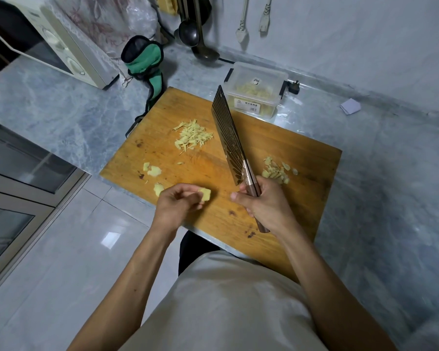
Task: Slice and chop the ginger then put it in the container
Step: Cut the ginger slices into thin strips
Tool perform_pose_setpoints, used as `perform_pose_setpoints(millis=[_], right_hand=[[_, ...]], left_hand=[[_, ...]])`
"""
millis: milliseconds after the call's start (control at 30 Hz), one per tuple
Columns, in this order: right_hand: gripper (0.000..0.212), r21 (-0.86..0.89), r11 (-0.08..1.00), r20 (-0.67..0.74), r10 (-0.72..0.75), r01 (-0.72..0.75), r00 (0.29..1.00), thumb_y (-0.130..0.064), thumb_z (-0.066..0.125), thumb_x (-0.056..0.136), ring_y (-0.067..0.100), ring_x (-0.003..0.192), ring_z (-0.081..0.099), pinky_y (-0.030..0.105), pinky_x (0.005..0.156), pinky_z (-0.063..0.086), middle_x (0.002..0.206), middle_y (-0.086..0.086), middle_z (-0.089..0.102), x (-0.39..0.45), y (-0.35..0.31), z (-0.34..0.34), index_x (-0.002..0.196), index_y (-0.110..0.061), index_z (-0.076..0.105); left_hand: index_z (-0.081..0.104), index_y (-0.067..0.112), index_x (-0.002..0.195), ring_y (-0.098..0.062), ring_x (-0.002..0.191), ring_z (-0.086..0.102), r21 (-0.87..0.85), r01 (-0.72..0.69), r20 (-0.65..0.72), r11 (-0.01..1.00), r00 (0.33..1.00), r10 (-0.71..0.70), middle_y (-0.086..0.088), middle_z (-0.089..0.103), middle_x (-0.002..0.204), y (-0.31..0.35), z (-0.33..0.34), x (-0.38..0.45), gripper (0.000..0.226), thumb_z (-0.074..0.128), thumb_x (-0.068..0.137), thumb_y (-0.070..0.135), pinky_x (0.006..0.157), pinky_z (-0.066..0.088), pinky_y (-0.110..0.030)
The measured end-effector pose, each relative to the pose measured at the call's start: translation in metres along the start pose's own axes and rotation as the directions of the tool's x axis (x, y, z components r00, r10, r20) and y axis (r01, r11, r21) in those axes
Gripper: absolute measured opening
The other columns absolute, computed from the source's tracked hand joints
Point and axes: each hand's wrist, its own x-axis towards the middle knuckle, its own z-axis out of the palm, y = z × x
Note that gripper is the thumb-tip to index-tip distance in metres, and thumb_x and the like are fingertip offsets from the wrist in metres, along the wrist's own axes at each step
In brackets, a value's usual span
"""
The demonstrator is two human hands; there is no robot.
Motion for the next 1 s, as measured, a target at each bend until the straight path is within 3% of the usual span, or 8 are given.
perform_pose_setpoints(millis=[100, 167, 300, 367, 467, 633, 833, 1000], right_hand=[[0.021, -0.043, 0.999, 0.01, 0.004, -0.004, 1.0, -0.018, 0.081, 0.084, 0.013, 0.054, 0.05, 0.032, 0.054, 0.045, 0.071, 0.004, 0.055, -0.001, 0.002, -0.002, 0.088, -0.015, 0.061], [0.021, -0.053, 0.998, 0.015, 0.02, -0.019, 1.0, -0.019, 0.081, 0.085, 0.013, 0.055, 0.05, 0.031, 0.054, 0.046, 0.074, 0.006, 0.057, 0.0, 0.004, -0.002, 0.088, -0.016, 0.061], [0.021, -0.071, 0.997, 0.015, 0.022, -0.021, 1.0, -0.022, 0.081, 0.084, 0.018, 0.059, 0.05, 0.036, 0.058, 0.045, 0.073, 0.004, 0.055, 0.001, 0.008, -0.001, 0.087, -0.017, 0.061], [0.022, -0.085, 0.996, 0.017, 0.019, -0.017, 1.0, -0.024, 0.082, 0.082, 0.02, 0.06, 0.05, 0.038, 0.06, 0.045, 0.072, 0.004, 0.055, 0.001, 0.01, -0.001, 0.087, -0.016, 0.062], [0.022, -0.086, 0.996, 0.019, 0.018, -0.016, 1.0, -0.023, 0.083, 0.082, 0.021, 0.061, 0.05, 0.039, 0.061, 0.045, 0.071, 0.004, 0.056, 0.002, 0.011, 0.0, 0.086, -0.017, 0.062], [0.021, -0.084, 0.996, 0.025, 0.037, -0.035, 0.999, -0.023, 0.083, 0.082, 0.017, 0.063, 0.052, 0.036, 0.062, 0.046, 0.072, 0.002, 0.058, 0.001, 0.012, 0.0, 0.086, -0.019, 0.062], [0.018, -0.072, 0.996, 0.061, 0.049, -0.045, 0.997, -0.017, 0.076, 0.089, 0.002, 0.053, 0.057, 0.03, 0.059, 0.044, 0.082, 0.01, 0.075, 0.0, 0.008, 0.002, 0.095, -0.007, 0.062], [0.013, -0.08, 0.996, 0.109, 0.042, -0.033, 0.993, -0.015, 0.074, 0.091, 0.001, 0.05, 0.054, 0.027, 0.053, 0.041, 0.081, 0.009, 0.076, 0.0, 0.005, 0.006, 0.094, -0.008, 0.062]], left_hand=[[0.072, 0.012, 0.085, -0.018, 0.076, 0.064, 0.142, -0.028, -0.121, 0.989, 0.992, 0.046, -0.002, 0.072, 0.078, -0.018, -0.019, 0.019, 0.012, 0.072, 0.085, 0.0, 0.077, 0.057, -0.03], [0.073, 0.017, 0.086, -0.014, 0.08, 0.065, 0.328, -0.156, -0.138, 0.932, 0.968, 0.211, 0.002, 0.072, 0.084, -0.028, -0.026, 0.023, 0.009, 0.073, 0.087, 0.008, 0.083, 0.055, -0.034], [0.075, 0.014, 0.097, -0.016, 0.085, 0.064, 0.628, -0.519, 0.076, 0.579, 0.782, 0.619, -0.001, 0.069, 0.097, -0.039, -0.022, 0.022, 0.011, 0.07, 0.089, 0.008, 0.079, 0.052, -0.027], [0.073, 0.008, 0.103, -0.021, 0.086, 0.063, 0.69, -0.599, 0.186, 0.406, 0.689, 0.701, -0.006, 0.066, 0.102, -0.044, -0.019, 0.025, 0.016, 0.069, 0.088, 0.004, 0.074, 0.051, -0.027], [0.074, 0.004, 0.102, -0.025, 0.086, 0.065, 0.715, -0.637, 0.26, 0.288, 0.625, 0.736, -0.01, 0.066, 0.102, -0.054, -0.011, 0.028, 0.018, 0.072, 0.085, 0.001, 0.067, 0.055, -0.032], [0.074, 0.009, 0.11, -0.023, 0.103, 0.061, 0.693, -0.613, 0.29, 0.38, 0.719, 0.631, -0.008, 0.066, 0.108, -0.059, -0.008, 0.026, 0.032, 0.055, 0.085, 0.007, 0.084, 0.051, -0.024], [0.076, 0.015, 0.106, -0.01, 0.095, 0.06, 0.64, -0.497, -0.003, 0.586, 0.761, 0.649, -0.003, 0.071, 0.105, -0.038, -0.035, 0.036, 0.028, 0.054, 0.088, 0.01, 0.087, 0.049, -0.025], [0.071, 0.007, 0.115, -0.03, 0.102, 0.064, 0.708, -0.255, -0.232, 0.659, 0.797, 0.558, -0.015, 0.068, 0.116, -0.013, -0.068, 0.069, 0.03, 0.056, 0.09, 0.003, 0.088, 0.05, -0.032]])
